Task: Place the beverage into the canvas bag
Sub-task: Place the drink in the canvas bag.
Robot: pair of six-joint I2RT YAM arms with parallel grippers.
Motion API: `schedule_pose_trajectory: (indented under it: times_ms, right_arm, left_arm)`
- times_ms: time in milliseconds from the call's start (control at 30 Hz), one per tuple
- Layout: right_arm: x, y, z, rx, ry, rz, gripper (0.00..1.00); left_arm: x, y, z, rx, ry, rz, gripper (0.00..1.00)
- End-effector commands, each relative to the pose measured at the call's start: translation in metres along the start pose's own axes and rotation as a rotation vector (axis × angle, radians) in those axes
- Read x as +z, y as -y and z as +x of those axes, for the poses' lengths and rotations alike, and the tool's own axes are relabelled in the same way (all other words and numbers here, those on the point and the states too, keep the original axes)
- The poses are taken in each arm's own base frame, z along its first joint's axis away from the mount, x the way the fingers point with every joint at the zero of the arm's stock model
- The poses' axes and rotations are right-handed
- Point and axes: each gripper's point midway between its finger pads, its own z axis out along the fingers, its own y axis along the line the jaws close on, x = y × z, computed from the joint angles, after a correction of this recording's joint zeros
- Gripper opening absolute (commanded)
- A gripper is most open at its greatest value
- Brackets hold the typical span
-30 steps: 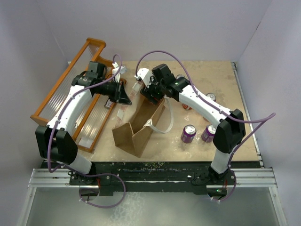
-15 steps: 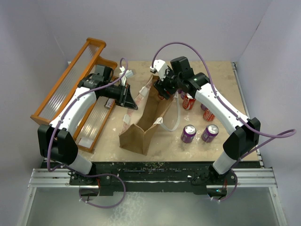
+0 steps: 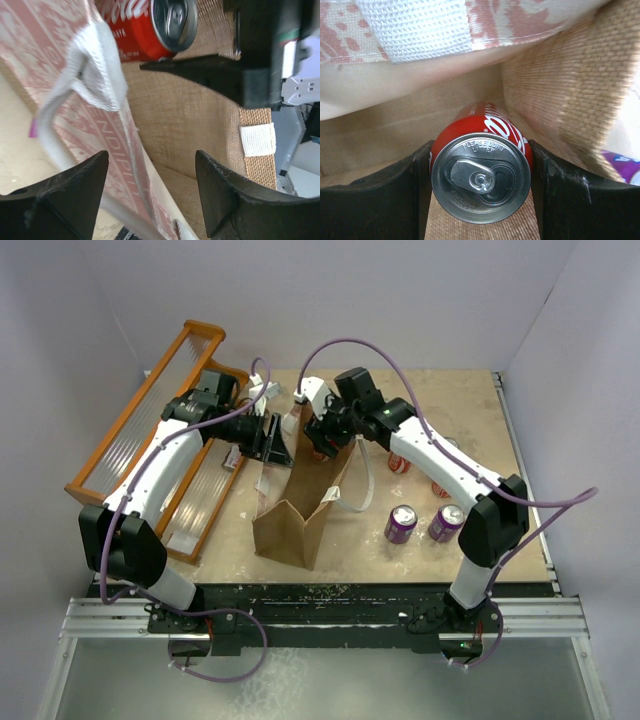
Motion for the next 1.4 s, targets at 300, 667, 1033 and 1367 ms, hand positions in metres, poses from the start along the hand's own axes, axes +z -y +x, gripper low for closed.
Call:
schedule_pose_trajectory:
  times_ms: [300,667,1033,1367]
  right_arm:
    - [0.007,0.009,-0.065,-0.03,0.23,0.132,0.0]
    - [0.006,0.01,-0.08,0.032,0.205,0.175,0.0]
    - [0.019,-0.005,-0.05,0.218,0.097,0.208,0.0]
    - [0.036,-0.002,-0.041,0.208,0.136,0.239,0.0]
  left_arm:
    - [-0.021,-0.021,-0.028,0.014,0.086,-0.078,0.5]
    - [-0.017,-0.023,-0.022,0.01,0.084,-0.051,0.01]
    - [-0.005,-0.006,0.0,-0.149,0.057,0.093,0.0]
    - [-0.014,-0.02,-0.006,-0.184,0.089,0.062,0.0]
